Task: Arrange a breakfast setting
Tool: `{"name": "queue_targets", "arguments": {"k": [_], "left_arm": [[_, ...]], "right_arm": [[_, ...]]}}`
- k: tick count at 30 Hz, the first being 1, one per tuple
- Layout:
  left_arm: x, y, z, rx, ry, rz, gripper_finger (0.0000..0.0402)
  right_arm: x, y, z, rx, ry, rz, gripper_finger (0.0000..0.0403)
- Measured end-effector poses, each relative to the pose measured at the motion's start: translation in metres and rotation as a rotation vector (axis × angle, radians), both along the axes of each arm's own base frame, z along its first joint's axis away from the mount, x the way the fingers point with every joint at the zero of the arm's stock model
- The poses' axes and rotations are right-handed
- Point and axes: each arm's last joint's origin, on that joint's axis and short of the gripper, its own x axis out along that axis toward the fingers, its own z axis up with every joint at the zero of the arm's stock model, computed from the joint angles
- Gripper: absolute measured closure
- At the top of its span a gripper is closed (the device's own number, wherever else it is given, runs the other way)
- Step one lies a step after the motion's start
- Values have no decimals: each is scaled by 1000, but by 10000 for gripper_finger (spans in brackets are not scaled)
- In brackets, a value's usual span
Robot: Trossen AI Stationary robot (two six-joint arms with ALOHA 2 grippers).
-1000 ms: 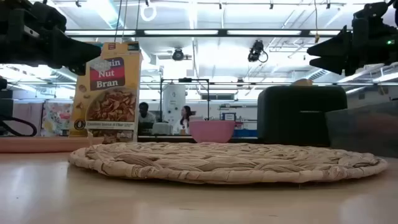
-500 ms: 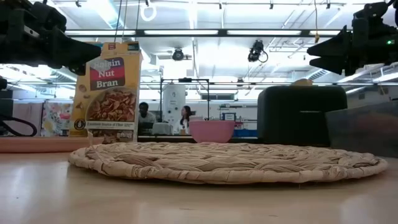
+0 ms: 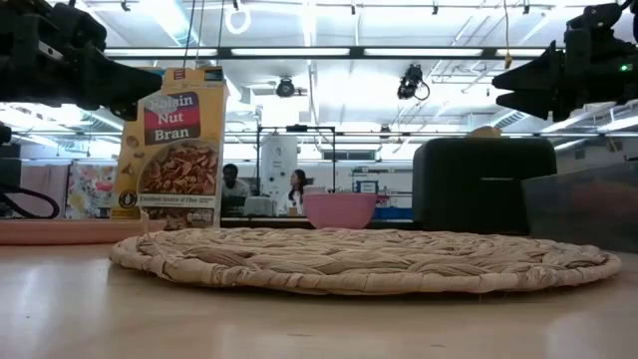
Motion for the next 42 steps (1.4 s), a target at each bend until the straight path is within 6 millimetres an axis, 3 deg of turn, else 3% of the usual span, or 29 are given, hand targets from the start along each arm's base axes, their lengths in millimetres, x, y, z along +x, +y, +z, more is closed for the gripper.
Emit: {"name": "queue_targets", "arguments": {"k": [38,42], "left_arm": [[0,0,3,0,-31,0,363],[-2,0,15,-163,-166,-23,363]], "right_arm": [[0,0,0,0,1,0,30],[0,0,0,0,0,0,30]]}}
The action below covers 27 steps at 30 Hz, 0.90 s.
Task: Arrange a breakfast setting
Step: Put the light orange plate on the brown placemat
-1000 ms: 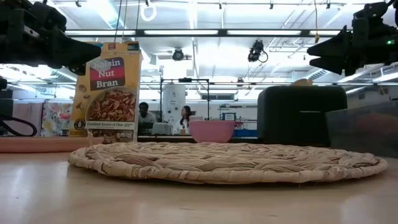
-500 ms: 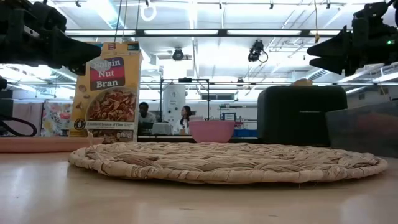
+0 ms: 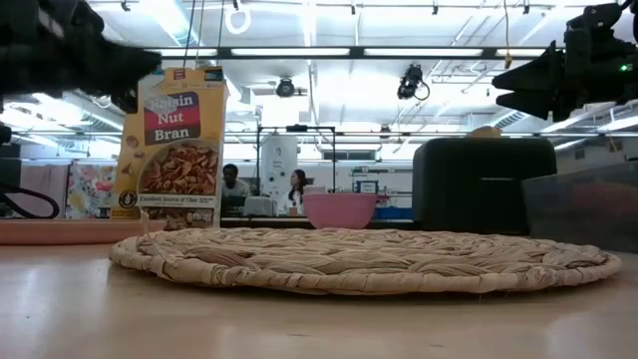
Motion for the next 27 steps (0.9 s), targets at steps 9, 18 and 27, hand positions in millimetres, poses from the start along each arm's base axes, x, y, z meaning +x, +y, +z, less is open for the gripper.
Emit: {"name": "queue_targets", "arguments": {"k": [9,18,27], "left_arm": [[3,3,22,-48,-14,91,363],[45,9,52,-150,272,165,363],[110,15,88,-421,567,240,363]], "right_arm": [[0,0,0,0,-1,0,30],[0,0,0,1,-4,0,30],[0,0,1,4,-13,1,30]]}}
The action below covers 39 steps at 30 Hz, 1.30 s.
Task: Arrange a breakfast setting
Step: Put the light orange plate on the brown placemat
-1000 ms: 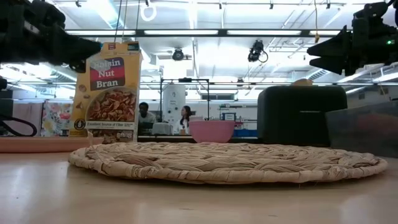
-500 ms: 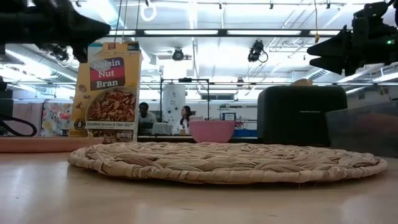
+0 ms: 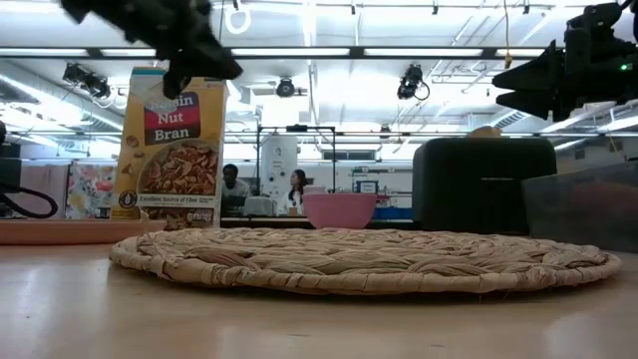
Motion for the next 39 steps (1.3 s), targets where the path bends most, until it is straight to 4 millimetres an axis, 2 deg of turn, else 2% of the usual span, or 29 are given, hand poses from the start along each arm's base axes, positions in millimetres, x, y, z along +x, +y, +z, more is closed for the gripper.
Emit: {"name": "queue_targets", "arguments": {"k": [2,6,9,11,16,21,25,30,35,39], "left_arm": [[9,1,6,-80,86,32,363],[20,-3,13,-277,245,35,363],[27,-15,15,-384,330,10,365],[30,-27,13,-436,377,-14,370],[34,-59,0,-477,486,-60,393],[26,-76,-14,-408,642,-42,392],[12,-83,-22,-373,773,52,370],[2,-87,-34,-359,840,55,322],[-3,-89,-66,-376,890,66,257],[-10,-81,-85,-332,929,121,220]], "right_arm": [[0,0,2,38,-42,14,30],[-1,1,7,220,-204,86,30],[-3,0,16,331,-358,113,30],[-4,1,21,336,-398,164,30],[-1,8,43,212,-276,391,30],[15,14,68,240,-157,445,30],[43,25,88,239,-46,499,30],[81,44,102,324,29,593,30],[106,59,118,553,-101,755,30],[116,64,132,740,-289,859,30]]}}
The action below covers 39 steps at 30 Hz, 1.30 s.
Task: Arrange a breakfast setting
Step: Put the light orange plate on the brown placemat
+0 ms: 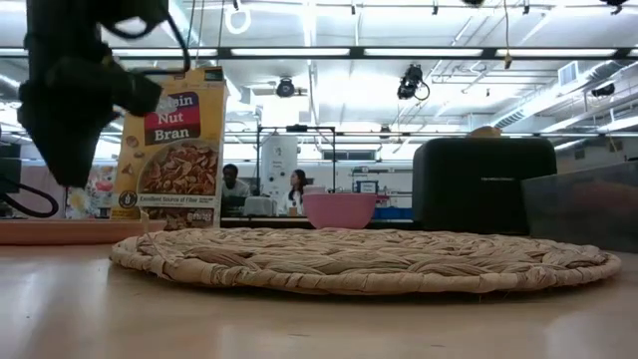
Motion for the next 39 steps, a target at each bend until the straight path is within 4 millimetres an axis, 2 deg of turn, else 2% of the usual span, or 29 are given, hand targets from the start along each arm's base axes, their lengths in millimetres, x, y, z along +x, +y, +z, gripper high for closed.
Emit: {"name": "queue_targets", "arguments": {"k": [4,7,15,21,26,32,36,39], "left_arm": [[-2,5,-14,1,-12,0,214],[1,4,-20,-25,-67,-37,221],[-7,7,-37,21,-32,-85,230],[-10,6,-47,25,15,-218,232],[-9,5,-49,30,20,-338,273],[-10,6,-50,56,55,-470,380],[-11,6,-47,58,69,-558,383],[-4,0,-29,53,86,-661,387]], "right_arm": [[7,0,3,109,-75,-52,30],[12,0,0,100,-63,-107,30],[29,-4,-24,18,77,-274,30],[36,-13,-40,-14,212,-324,30],[37,-20,-45,-17,271,-281,30],[36,-20,-39,-131,258,-268,41],[42,-18,-16,-285,326,-241,48],[45,-17,7,-419,427,-219,51]]}}
